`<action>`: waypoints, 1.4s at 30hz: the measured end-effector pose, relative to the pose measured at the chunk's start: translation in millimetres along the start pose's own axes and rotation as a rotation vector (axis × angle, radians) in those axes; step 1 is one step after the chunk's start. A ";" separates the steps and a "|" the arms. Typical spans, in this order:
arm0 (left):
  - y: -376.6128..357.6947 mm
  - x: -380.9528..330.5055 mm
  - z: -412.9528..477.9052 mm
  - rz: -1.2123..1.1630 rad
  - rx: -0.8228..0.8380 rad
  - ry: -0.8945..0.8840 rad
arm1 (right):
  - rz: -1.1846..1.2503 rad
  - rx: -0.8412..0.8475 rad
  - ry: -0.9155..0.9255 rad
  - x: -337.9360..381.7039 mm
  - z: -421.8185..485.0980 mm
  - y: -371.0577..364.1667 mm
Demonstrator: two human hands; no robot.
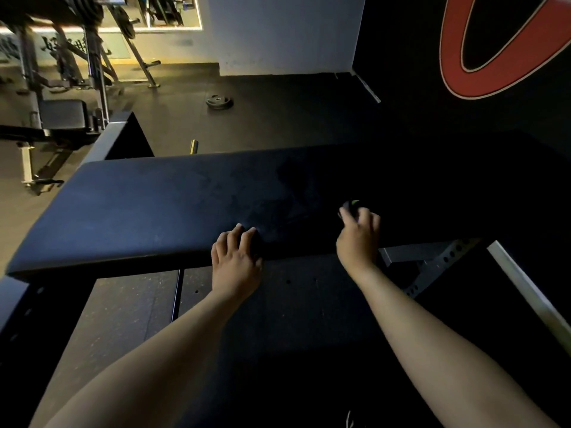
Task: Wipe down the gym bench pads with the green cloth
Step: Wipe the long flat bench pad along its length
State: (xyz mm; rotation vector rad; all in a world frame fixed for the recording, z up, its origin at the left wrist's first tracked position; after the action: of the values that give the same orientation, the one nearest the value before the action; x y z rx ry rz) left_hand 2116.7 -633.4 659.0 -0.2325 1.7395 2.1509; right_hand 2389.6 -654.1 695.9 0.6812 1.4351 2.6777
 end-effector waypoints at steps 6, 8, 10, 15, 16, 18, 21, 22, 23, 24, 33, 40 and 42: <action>2.0 0.0 -2.0 -0.017 -0.006 -0.030 | 0.143 -0.102 0.040 54.3 -47.3 -1.9; 4.4 -0.1 -2.4 -0.015 -0.001 -0.061 | 0.197 -0.066 0.068 85.8 -68.3 -14.0; 7.1 1.2 -3.5 0.017 -0.003 -0.102 | 0.220 -0.014 0.022 101.5 -79.3 -25.3; 6.1 1.9 -6.3 0.012 -0.007 -0.118 | 0.207 0.032 0.191 105.3 -80.9 -28.3; 6.3 2.1 -6.5 0.002 -0.008 -0.113 | 0.183 0.032 0.225 98.2 -79.6 -27.5; 6.9 2.8 -6.6 0.001 -0.004 -0.124 | 0.148 -0.008 0.149 68.0 -71.5 -21.2; 10.3 4.0 -8.1 -0.012 -0.017 -0.135 | 0.148 -0.030 -0.132 24.9 -65.8 -16.4; 10.9 2.3 -8.2 -0.026 -0.019 -0.127 | 0.159 -0.028 -0.161 24.4 -68.1 -16.2; 10.7 2.7 -8.0 -0.036 -0.020 -0.118 | 0.167 -0.029 -0.154 32.8 -72.6 -17.8; 10.8 2.3 -7.7 -0.041 -0.020 -0.116 | 0.185 -0.030 -0.126 43.7 -77.7 -21.2; 19.2 40.5 -19.9 0.034 -0.061 -0.121 | 0.338 0.091 -0.066 129.6 -115.0 -57.9; 28.2 58.9 -32.1 -0.142 -0.152 -0.126 | 0.329 0.251 0.177 191.0 -133.2 -69.1; 37.0 75.5 -37.2 -0.198 -0.226 -0.054 | 0.345 0.307 0.252 200.3 -134.7 -73.5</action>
State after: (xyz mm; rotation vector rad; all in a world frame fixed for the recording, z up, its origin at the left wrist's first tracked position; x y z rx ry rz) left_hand 2029.6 -662.7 657.8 -0.3852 1.3803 2.1827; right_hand 2143.1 -672.6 645.3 0.6805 1.9901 2.9126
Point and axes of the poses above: each hand's wrist, its own z-axis towards the middle knuckle, its own y-axis out of the back of the hand, x = y × z, the point moved 10 cm from there along z, towards the middle knuckle, and after that the axes turned 7 degrees about -x, right-handed, at the moved point
